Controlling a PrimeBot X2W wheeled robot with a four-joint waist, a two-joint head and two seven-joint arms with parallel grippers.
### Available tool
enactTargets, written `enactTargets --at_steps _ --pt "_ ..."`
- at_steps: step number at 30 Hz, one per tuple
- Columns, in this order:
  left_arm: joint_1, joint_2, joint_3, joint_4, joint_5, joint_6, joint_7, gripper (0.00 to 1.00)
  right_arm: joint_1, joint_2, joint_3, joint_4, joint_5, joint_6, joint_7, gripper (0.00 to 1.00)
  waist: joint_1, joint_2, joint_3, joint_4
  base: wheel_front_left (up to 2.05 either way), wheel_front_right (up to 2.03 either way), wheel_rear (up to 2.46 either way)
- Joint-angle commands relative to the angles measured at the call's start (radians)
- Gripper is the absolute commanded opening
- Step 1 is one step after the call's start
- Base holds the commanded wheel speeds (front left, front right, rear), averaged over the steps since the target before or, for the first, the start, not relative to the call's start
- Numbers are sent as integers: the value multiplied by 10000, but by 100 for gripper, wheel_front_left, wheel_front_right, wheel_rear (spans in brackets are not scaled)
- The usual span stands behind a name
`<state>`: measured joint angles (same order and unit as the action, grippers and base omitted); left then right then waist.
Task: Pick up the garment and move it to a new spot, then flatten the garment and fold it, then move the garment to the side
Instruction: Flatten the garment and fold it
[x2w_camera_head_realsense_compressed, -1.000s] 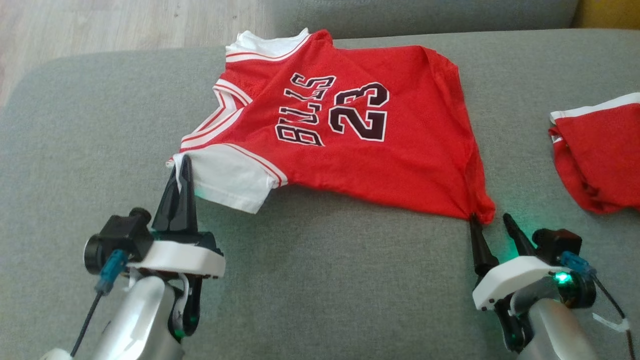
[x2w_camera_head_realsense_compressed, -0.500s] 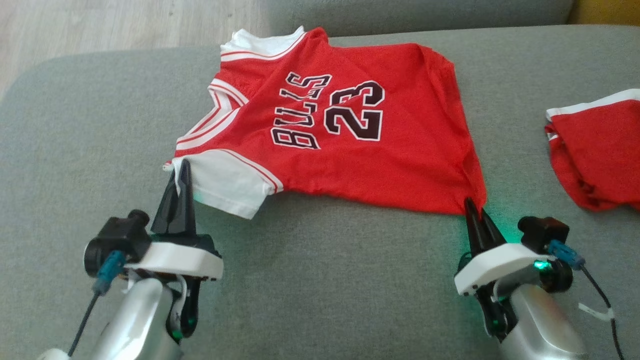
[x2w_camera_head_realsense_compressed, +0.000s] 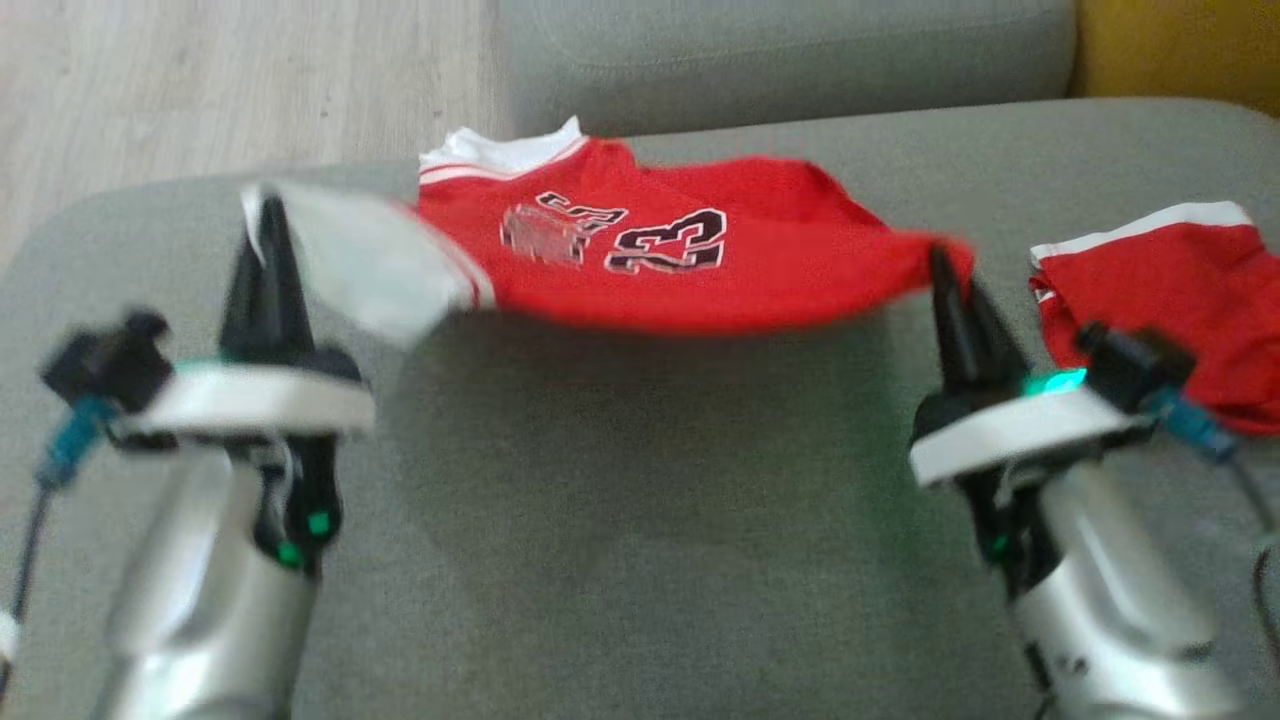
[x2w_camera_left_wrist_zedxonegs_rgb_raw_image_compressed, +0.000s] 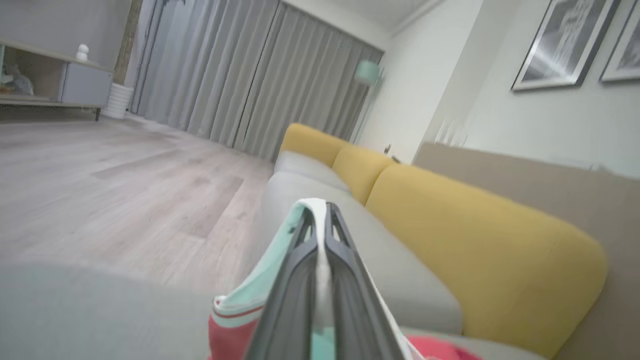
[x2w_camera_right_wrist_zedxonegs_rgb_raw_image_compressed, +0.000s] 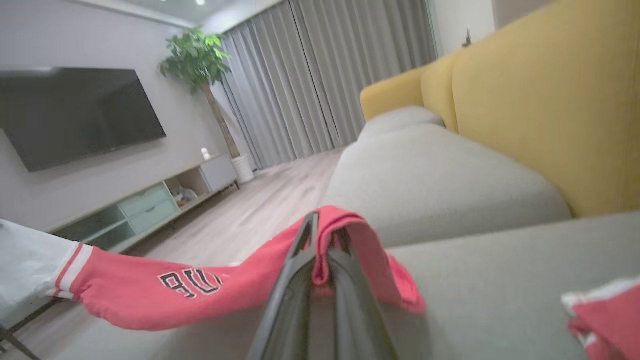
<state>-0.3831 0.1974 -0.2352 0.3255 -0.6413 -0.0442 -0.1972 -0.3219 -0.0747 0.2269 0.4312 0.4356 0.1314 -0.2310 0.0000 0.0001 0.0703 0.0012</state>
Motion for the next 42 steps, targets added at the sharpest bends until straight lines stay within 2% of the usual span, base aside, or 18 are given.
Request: enactTargets --at_steps 1,7,10,13,17,23,27,30,33,36,42 --pt "-1261 165 600 -631 -330 -65 151 0 -906 -335 323 -935 290 -7 214 0 0 -1 -240 -35 0 0 0" --pt "-2904 -206 1189 -1215 -1367 -27 573 0 -1960 -1036 126 -2368 1256 -7 954 0 0 -1 -744 -86 0 0 0" --pt "-3363 -235 1358 -1412 -1507 53 577 0 -2280 -1230 -62 -2793 1472 -7 1160 0 0 -1 -840 -98 0 0 0" --pt "-3872 -309 1597 -1977 -1714 255 591 0 -2605 -1559 -346 -3544 1580 -7 1663 0 0 -1 -987 -137 0 0 0" --pt "-3858 -298 1670 -2873 -1809 585 875 0 -2365 -1686 -736 -4297 1431 -7 2291 0 0 -1 -1040 -148 0 0 0" --pt "-3495 259 1641 -4332 -1645 1252 1943 0 -1753 -1661 -1324 -5635 835 -7 3297 0 0 -1 -500 -265 0 0 0" --pt "-3835 714 1636 -4293 -1717 1430 2780 0 -2089 -1619 -1674 -5931 421 -7 3911 0 0 -1 373 -299 0 0 0" --pt "-4572 1528 1411 -3562 -1013 1225 3057 0 -2988 -1727 -1545 -5567 231 -7 4235 0 0 -1 1236 -372 0 0 0" --pt "-5674 1835 1218 -2453 -583 947 2934 0 -4259 -2117 -1081 -4661 -167 -7 4115 0 0 -1 2022 -314 0 0 0" --pt "-7134 1954 1009 -1153 -181 650 2632 0 -5891 -2322 -715 -3206 -337 -7 3676 0 0 -1 2715 -248 0 0 0" --pt "-10069 1744 832 1278 330 150 1374 0 -9090 -2194 -469 -66 -823 -7 2094 0 0 -1 3440 -79 0 0 0"
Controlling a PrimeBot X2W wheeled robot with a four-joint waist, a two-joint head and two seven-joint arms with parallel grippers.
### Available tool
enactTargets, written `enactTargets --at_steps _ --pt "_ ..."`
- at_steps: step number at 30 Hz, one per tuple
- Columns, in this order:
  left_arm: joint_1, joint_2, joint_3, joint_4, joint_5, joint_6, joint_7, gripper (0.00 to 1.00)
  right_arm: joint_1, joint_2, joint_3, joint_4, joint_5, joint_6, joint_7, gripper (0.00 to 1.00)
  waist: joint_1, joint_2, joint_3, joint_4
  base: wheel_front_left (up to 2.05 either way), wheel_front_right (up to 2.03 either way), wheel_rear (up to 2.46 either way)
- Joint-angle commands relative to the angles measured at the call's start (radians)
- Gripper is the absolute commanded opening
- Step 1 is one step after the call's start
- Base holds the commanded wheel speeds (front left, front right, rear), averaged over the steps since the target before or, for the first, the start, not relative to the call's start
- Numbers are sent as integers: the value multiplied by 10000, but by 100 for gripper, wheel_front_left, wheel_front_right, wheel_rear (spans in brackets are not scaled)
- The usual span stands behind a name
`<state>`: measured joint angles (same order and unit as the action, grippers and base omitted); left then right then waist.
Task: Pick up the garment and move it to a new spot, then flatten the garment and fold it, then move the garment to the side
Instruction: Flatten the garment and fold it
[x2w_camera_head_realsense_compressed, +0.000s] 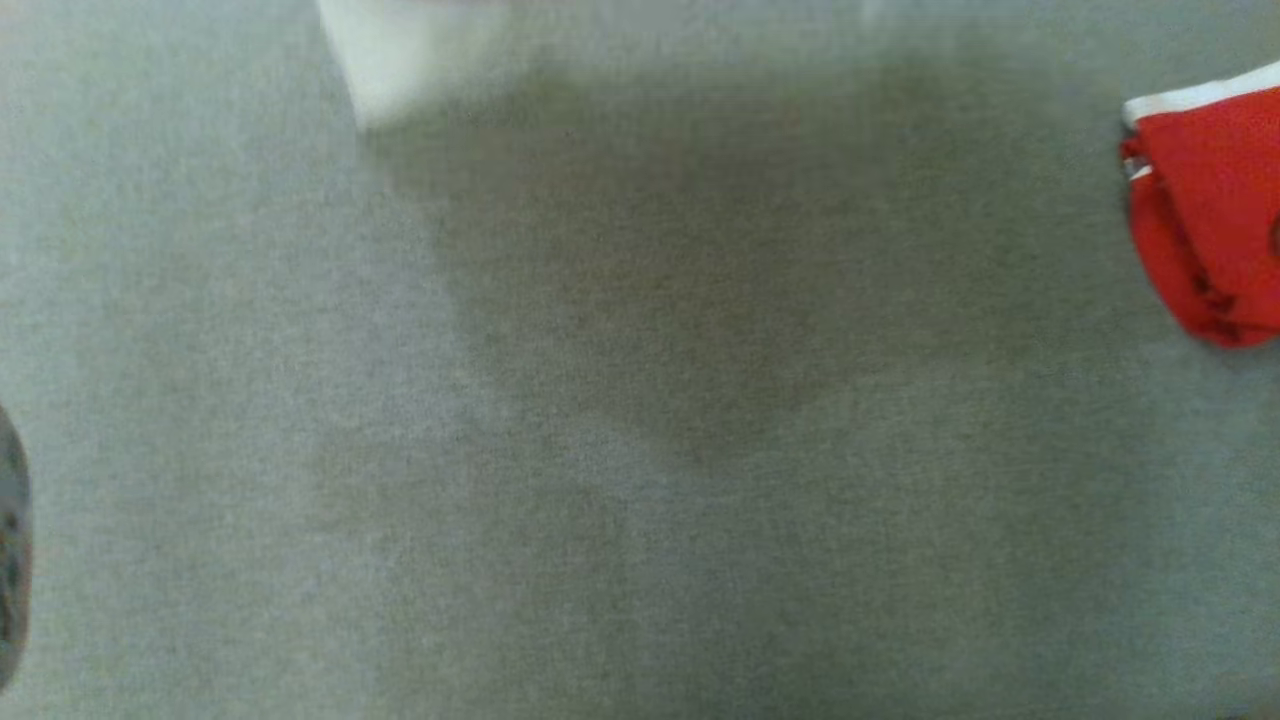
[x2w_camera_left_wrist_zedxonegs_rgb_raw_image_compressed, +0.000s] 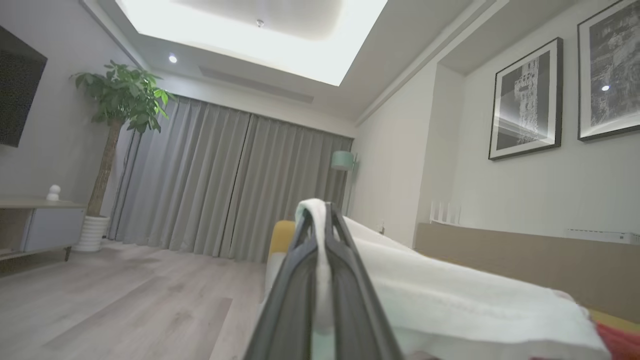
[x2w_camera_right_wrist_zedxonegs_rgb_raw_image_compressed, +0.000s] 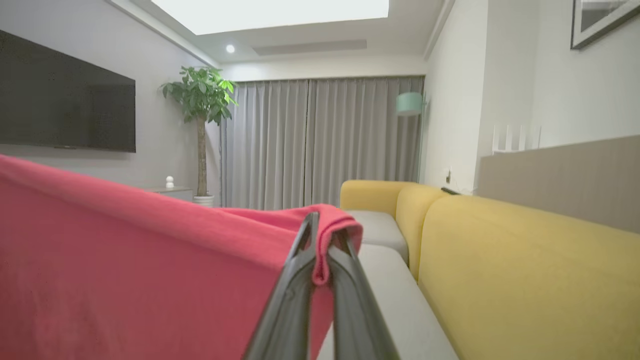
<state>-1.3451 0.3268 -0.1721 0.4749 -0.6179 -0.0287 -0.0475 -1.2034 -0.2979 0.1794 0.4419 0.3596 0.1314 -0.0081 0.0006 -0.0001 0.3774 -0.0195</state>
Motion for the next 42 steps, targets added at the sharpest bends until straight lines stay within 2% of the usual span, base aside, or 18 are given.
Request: enactTargets --at_steps 1,5,9,10,13,19,21,25,31,38,42 --pt "-745 417 176 97 183 -53 -374 0 -622 110 49 277 -95 -7 -425 0 -6 1 403 123 0 0 0" --pt "-1116 98 -17 1128 243 -369 -1133 0 -1145 138 507 1789 -273 -7 -1355 0 -6 1 385 268 0 0 0" --pt "-624 -49 -343 1765 322 -599 -1420 0 -850 76 1025 2683 -174 -7 -1717 0 -6 1 353 401 0 0 0" --pt "-49 -112 -627 2148 391 -727 -1532 0 -457 -19 1433 3178 -11 -7 -1799 0 -6 1 307 493 0 0 0" --pt "675 -179 -914 2487 396 -830 -1587 0 33 -65 1746 3713 462 -7 -1511 0 -6 1 220 573 0 0 0" --pt "3138 13 -2162 2921 473 -996 -1222 0 1583 -685 3195 4388 1604 -7 -588 0 -6 1 -199 768 0 0 0" --pt "3885 196 -2633 2907 450 -1009 -754 0 2042 -945 3670 4407 1977 -7 -238 0 -6 1 -409 792 0 0 0" --pt "5234 711 -3800 2026 -23 -1016 163 0 2823 -1479 4656 4199 2678 -7 488 0 -6 1 -966 794 0 0 0" --pt "6763 1995 -4849 134 -1199 -1018 1427 0 3820 -2161 5875 3493 3928 -7 1630 0 -6 1 -1935 733 0 0 0" --pt "8289 3065 -5117 -1699 -2449 -995 2839 0 4875 -2830 6579 2443 5672 -7 2898 0 -6 1 -2863 622 0 0 0" --pt "9040 3590 -5116 -2764 -2886 -734 3438 0 5446 -3261 6819 1915 6295 -7 3461 0 -6 1 -3273 557 0 0 0"
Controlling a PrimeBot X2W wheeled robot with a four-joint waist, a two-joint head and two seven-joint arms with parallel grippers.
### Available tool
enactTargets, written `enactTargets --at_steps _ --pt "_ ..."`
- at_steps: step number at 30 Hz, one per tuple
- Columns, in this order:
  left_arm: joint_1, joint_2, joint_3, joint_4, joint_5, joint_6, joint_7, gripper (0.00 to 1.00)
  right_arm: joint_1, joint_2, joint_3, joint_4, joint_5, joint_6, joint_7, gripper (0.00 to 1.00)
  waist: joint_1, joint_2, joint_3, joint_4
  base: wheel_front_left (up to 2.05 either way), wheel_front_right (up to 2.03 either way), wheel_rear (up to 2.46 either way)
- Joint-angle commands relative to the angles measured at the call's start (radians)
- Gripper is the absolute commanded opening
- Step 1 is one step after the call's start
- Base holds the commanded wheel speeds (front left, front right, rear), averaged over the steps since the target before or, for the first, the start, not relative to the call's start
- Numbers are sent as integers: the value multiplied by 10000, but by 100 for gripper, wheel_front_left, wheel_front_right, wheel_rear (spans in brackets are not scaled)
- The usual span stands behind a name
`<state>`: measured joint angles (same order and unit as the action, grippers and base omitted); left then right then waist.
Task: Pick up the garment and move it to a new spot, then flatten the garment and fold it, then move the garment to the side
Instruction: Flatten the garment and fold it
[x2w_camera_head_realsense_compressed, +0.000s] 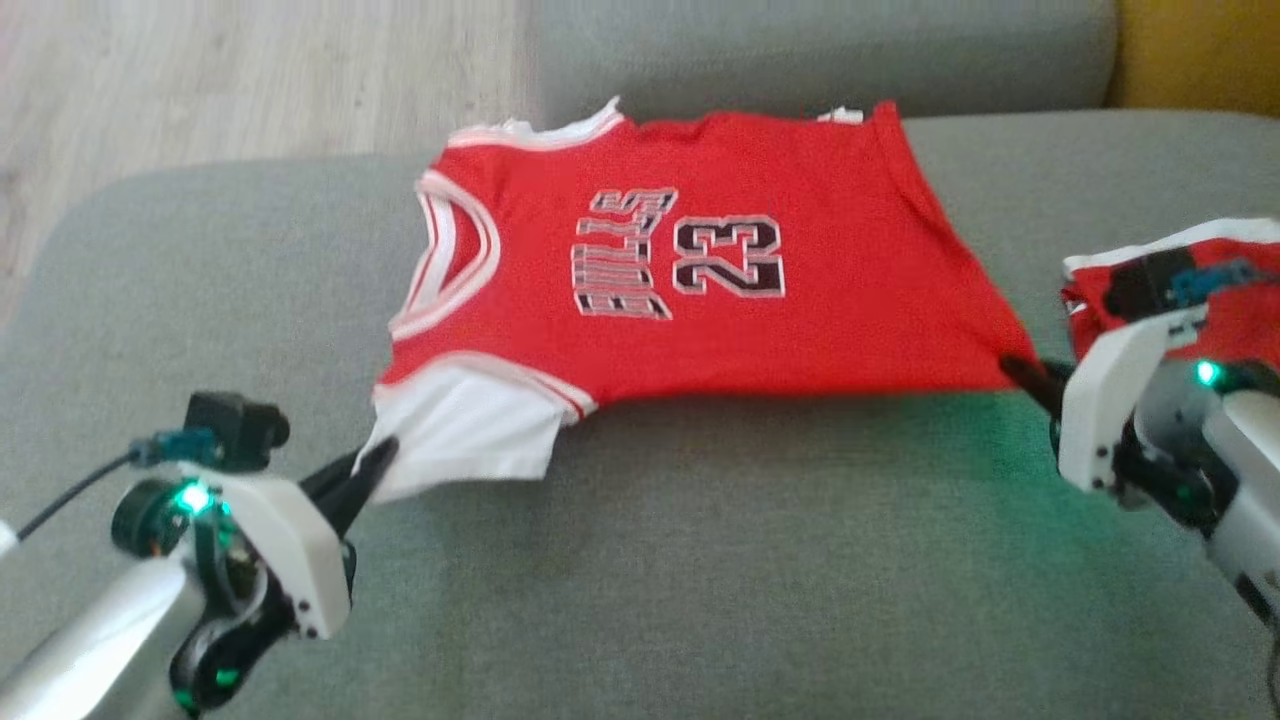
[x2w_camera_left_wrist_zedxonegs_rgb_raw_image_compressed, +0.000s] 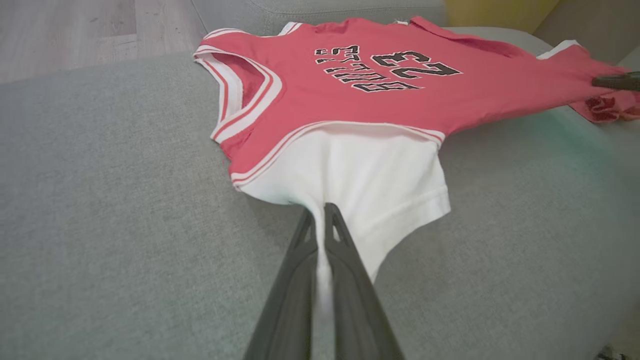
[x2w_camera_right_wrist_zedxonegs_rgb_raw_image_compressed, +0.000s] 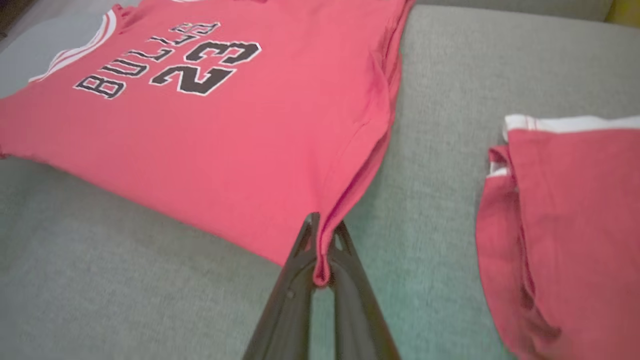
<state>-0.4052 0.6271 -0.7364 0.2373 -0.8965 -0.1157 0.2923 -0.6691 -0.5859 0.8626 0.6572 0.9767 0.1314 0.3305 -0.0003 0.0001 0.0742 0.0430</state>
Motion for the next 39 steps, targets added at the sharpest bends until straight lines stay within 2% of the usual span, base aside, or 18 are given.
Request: enactTargets --at_steps 1,7,16,28,39 --pt "-184 705 531 -653 -184 237 161 0 249 -471 38 -347 244 -7 241 0 3 -1 -322 -82 0 0 0" --pt "500 1166 508 -1915 -276 803 480 0 930 -934 -22 -1167 869 -7 636 0 3 -1 -516 -94 0 0 0" --pt "182 944 538 -2028 110 1119 202 0 1034 -1090 -432 -1783 904 -7 722 0 3 -1 -148 -41 0 0 0" --pt "-2531 224 391 -186 792 581 746 0 -265 -320 -1379 -1406 278 -7 819 0 3 -1 1295 -126 0 0 0" --pt "-4918 -474 -182 2552 2138 182 291 0 -1598 809 -1453 -334 -701 -7 494 0 3 -1 2377 -520 0 0 0"
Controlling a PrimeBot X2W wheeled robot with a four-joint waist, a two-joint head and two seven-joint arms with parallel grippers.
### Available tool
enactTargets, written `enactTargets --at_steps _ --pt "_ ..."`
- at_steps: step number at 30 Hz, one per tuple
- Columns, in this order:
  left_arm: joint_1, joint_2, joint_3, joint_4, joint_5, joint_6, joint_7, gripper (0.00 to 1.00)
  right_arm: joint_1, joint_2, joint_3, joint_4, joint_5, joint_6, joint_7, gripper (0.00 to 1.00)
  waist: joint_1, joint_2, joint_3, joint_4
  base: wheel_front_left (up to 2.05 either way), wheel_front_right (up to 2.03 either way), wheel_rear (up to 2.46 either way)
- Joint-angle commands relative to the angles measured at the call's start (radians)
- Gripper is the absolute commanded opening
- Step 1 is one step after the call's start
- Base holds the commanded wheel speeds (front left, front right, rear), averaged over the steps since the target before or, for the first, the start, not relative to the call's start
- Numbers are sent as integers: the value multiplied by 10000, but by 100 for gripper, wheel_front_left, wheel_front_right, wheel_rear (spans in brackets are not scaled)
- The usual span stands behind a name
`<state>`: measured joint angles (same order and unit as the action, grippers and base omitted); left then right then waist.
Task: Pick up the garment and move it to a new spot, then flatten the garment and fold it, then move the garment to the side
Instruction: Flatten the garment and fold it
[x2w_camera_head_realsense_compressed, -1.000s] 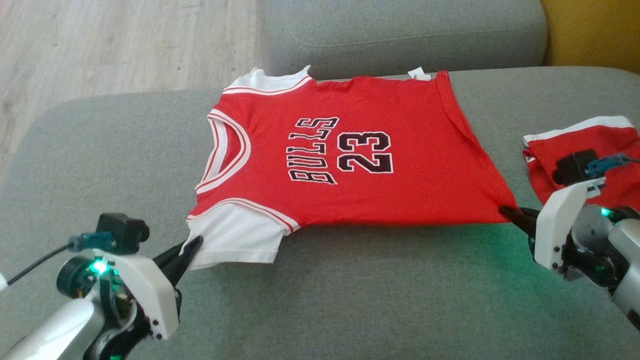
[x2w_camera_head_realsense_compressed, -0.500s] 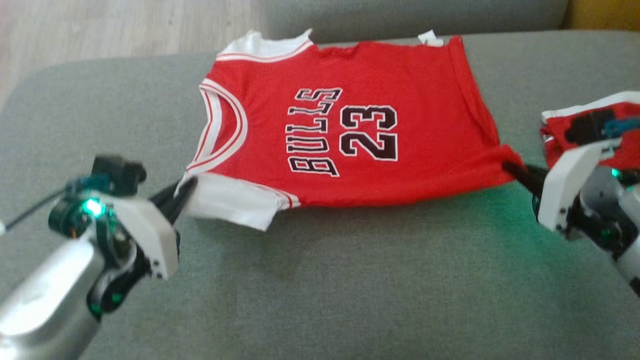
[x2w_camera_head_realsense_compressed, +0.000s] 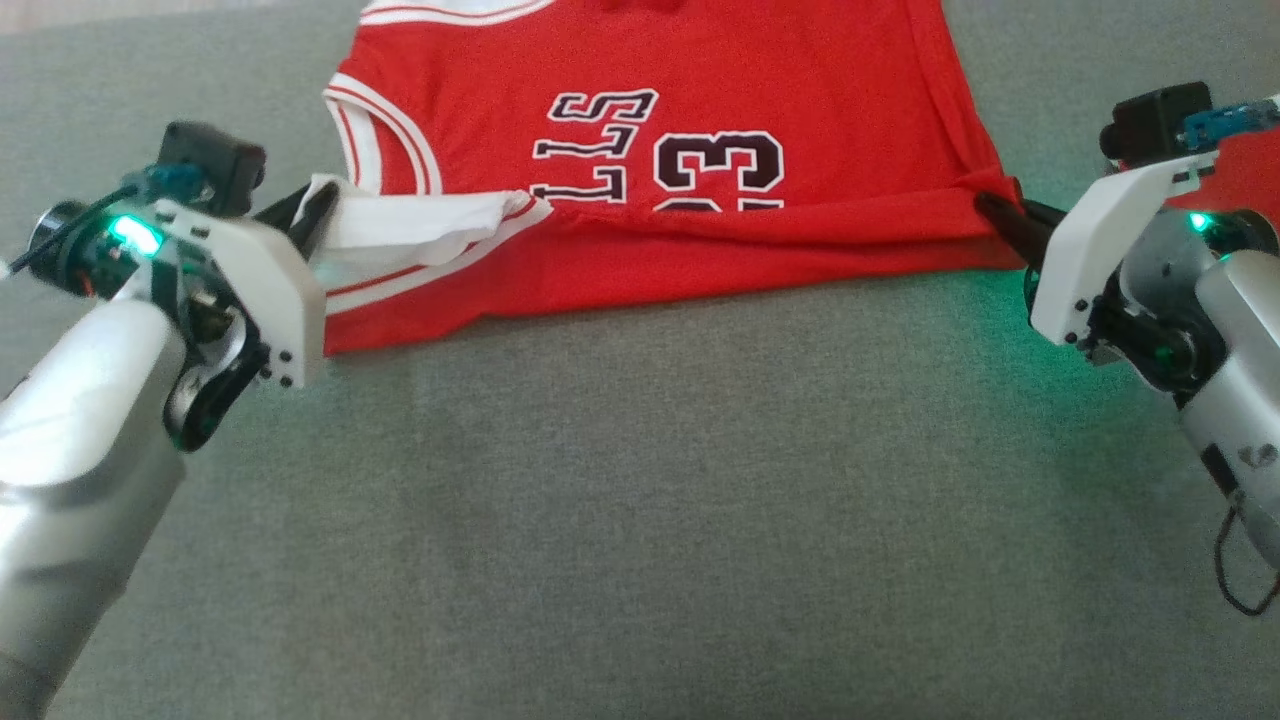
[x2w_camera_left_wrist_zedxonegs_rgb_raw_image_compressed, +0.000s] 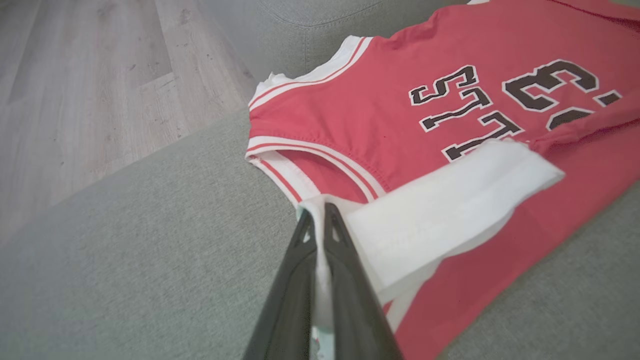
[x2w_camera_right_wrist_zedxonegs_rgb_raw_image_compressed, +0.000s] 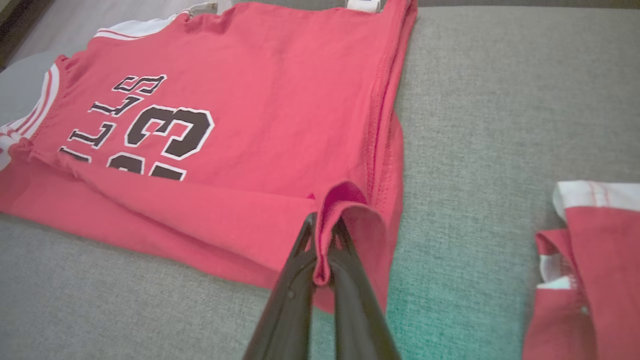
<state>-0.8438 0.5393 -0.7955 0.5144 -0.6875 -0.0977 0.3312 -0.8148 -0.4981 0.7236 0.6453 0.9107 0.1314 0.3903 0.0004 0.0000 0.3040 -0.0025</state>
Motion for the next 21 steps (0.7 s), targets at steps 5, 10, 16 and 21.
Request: enactTargets --at_steps 5,10,16,21 --pt "-1197 98 15 640 445 -147 -341 0 -462 237 10 191 -215 -7 -300 0 -4 0 256 -116 0 0 0" --pt "-1817 -212 -203 1391 692 -216 -720 1 -765 447 94 497 -317 -7 -538 0 -4 0 443 -138 0 0 0" --pt "-2474 -803 151 2359 911 438 -2216 100 -1217 826 -303 1243 -571 -7 -1553 100 -4 0 641 -141 0 0 0" --pt "-2696 -1232 775 2760 876 1212 -4244 100 -1528 1096 -939 1412 -811 -7 -3522 100 -4 0 575 -106 0 0 0"
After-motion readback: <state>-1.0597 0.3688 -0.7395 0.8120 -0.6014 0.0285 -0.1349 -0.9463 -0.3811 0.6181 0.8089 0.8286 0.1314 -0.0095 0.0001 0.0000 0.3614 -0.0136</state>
